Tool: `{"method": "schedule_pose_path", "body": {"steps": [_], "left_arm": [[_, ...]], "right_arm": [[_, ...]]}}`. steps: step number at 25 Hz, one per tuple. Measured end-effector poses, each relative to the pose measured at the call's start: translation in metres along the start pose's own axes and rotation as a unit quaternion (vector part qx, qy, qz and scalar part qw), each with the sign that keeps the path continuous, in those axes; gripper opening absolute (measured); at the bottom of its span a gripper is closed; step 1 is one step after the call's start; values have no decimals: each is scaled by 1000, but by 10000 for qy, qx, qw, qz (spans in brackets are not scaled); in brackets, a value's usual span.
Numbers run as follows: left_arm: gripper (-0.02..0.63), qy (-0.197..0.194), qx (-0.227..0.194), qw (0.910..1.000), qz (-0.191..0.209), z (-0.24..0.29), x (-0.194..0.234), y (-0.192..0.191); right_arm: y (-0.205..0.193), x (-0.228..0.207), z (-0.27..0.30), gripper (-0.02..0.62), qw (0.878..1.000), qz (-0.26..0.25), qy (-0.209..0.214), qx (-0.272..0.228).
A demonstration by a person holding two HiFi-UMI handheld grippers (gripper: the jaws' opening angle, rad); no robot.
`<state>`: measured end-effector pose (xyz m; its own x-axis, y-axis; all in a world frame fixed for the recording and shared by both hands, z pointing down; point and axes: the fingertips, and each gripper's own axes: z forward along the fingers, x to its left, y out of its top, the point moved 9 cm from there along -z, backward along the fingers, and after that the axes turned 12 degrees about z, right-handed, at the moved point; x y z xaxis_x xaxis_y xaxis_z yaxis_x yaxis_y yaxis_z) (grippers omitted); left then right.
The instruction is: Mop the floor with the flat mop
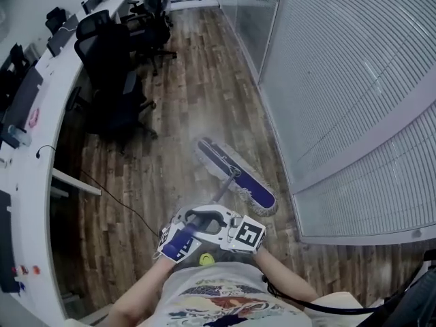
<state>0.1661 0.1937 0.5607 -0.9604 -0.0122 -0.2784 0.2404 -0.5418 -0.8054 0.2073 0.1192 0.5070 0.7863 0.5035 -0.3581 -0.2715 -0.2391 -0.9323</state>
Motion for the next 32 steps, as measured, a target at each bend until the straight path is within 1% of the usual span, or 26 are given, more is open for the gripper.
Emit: {"method": "schedule_pose_path", "body": {"steps": [3, 6, 8, 9, 11, 13, 14, 16, 19, 20, 21, 23, 26, 30, 32], "left_arm": [[104, 114, 130, 9998, -76, -40, -34, -13], [103, 80, 199, 9997, 63, -55, -53, -2], [104, -128, 188, 9995, 231, -54, -63, 9], [104, -315, 144, 9989, 328, -52, -70, 13], [111, -757, -86, 9955, 558, -46, -86, 16], [117, -1107, -479, 9890, 859, -40, -98, 15], [120, -1219, -680, 9851, 1007, -36, -103, 15], [163, -1308, -982, 9783, 1273, -24, -109, 21], [167, -1400, -1153, 9700, 1617, 3, -115, 29], [145, -1424, -1166, 9687, 1668, 10, -117, 29], [138, -1402, -1179, 9682, 1702, 16, -117, 29], [75, -1258, -1234, 9688, 1741, 23, -116, 31], [67, -1024, -1402, 9721, 1580, 32, -109, 41], [60, -874, -1468, 9749, 1429, 59, -88, 52], [55, -780, -1536, 9750, 1402, 74, -73, 60]], "right_arm": [[-21, 42, 14, 187, 9995, -173, 277, 45], [-20, 69, 8, 189, 9994, -83, 257, -222], [-19, 81, -5, 192, 9992, -84, 125, -380], [-21, 87, -14, 192, 9994, -43, 55, -340], [-28, 97, -32, 192, 9999, 15, 75, -120], [-34, 103, -47, 192, 9997, 51, 204, 140], [-36, 105, -54, 192, 9994, 60, 257, 226], [-37, 106, -65, 192, 9989, 3, 359, 295], [-38, 99, -72, 193, 9982, -102, 500, 326], [-39, 96, -73, 195, 9981, -110, 547, 276], [-39, 93, -75, 196, 9979, -120, 600, 224], [-37, 88, -79, 196, 9972, -152, 712, 180], [-28, 75, -88, 195, 9953, -185, 895, 310], [-2, 44, -101, 195, 9951, 44, 987, 70], [12, 22, -108, 195, 9944, 97, 1047, 60]]}}
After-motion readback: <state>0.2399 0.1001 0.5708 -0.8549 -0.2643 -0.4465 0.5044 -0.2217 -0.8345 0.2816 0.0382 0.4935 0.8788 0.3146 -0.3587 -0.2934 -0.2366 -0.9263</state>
